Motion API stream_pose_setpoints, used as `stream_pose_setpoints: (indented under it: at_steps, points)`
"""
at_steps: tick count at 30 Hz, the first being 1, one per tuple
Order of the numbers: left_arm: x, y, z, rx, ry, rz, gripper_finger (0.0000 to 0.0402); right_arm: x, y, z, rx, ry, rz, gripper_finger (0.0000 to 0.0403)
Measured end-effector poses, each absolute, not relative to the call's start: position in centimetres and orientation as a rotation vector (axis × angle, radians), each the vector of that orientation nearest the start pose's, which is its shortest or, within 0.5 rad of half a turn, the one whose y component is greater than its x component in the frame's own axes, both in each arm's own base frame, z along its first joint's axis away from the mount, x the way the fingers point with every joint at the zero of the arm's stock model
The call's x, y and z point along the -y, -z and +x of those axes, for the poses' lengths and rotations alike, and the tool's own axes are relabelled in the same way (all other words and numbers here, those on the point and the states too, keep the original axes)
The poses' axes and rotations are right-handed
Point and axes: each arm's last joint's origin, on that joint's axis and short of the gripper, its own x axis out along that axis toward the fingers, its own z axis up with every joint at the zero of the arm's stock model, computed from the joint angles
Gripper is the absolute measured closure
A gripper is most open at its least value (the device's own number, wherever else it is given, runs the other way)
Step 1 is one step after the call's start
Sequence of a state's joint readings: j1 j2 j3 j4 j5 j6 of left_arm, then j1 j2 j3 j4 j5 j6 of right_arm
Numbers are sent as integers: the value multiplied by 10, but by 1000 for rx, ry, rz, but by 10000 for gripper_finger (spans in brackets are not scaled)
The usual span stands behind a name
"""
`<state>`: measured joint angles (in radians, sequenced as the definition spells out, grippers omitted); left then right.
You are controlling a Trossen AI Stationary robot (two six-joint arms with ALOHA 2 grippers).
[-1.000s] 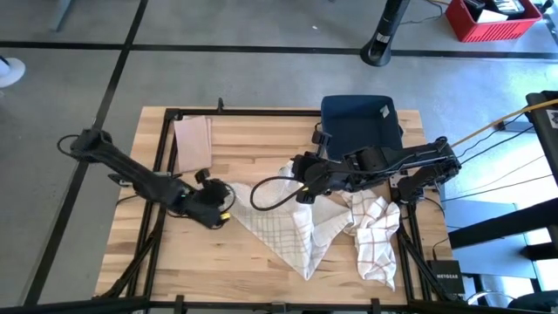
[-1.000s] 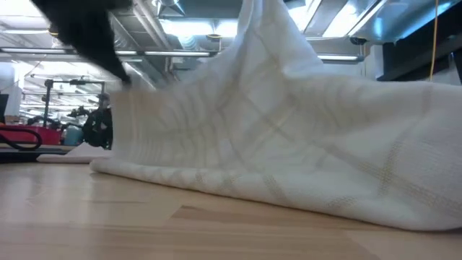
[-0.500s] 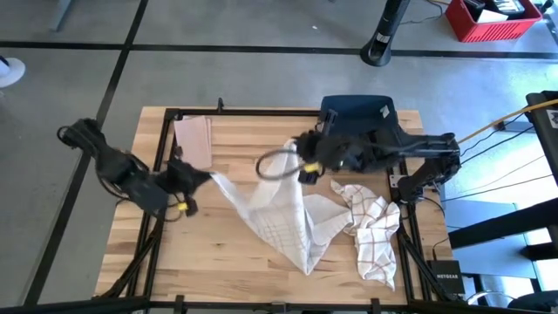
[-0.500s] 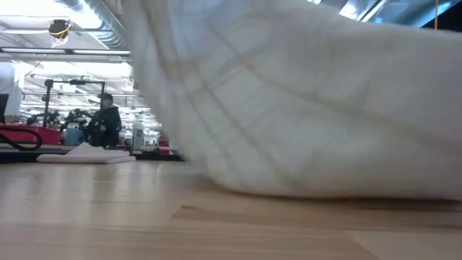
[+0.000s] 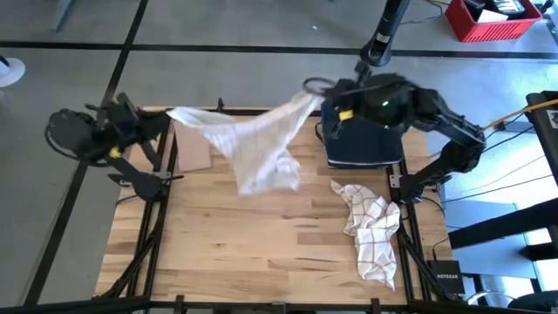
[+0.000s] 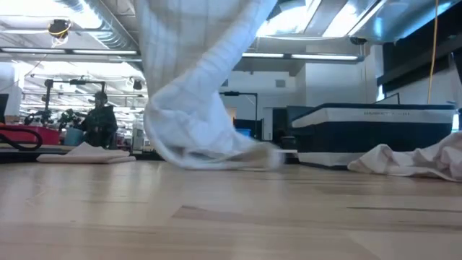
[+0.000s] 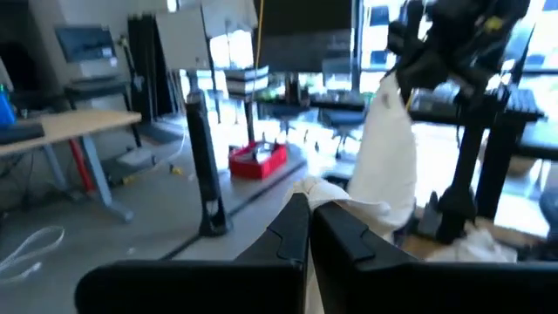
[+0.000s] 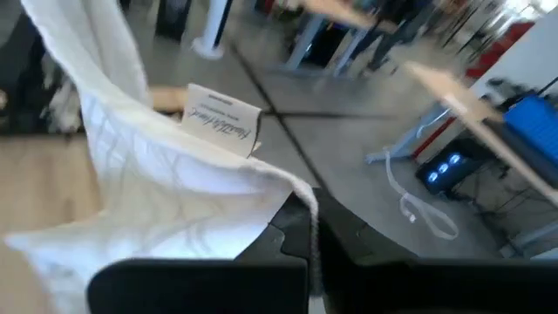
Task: Fold towel
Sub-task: Fold the white patterned towel
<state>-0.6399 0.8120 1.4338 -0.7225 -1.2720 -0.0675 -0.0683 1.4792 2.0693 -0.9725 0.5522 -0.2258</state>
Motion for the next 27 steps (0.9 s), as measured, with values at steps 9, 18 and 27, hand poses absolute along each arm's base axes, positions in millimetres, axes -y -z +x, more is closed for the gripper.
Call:
stream_pose_setpoints:
  at_steps: [9,18,27]
  points:
    - [27,-527,82,95,-676,194,399,35,-553,237,-244,669,-532,395]
    - [19,-544,71,110,-744,343,400,46,-553,235,-311,726,-646,395]
    - [20,-543,73,96,-746,356,400,40,-565,205,-208,684,-539,396]
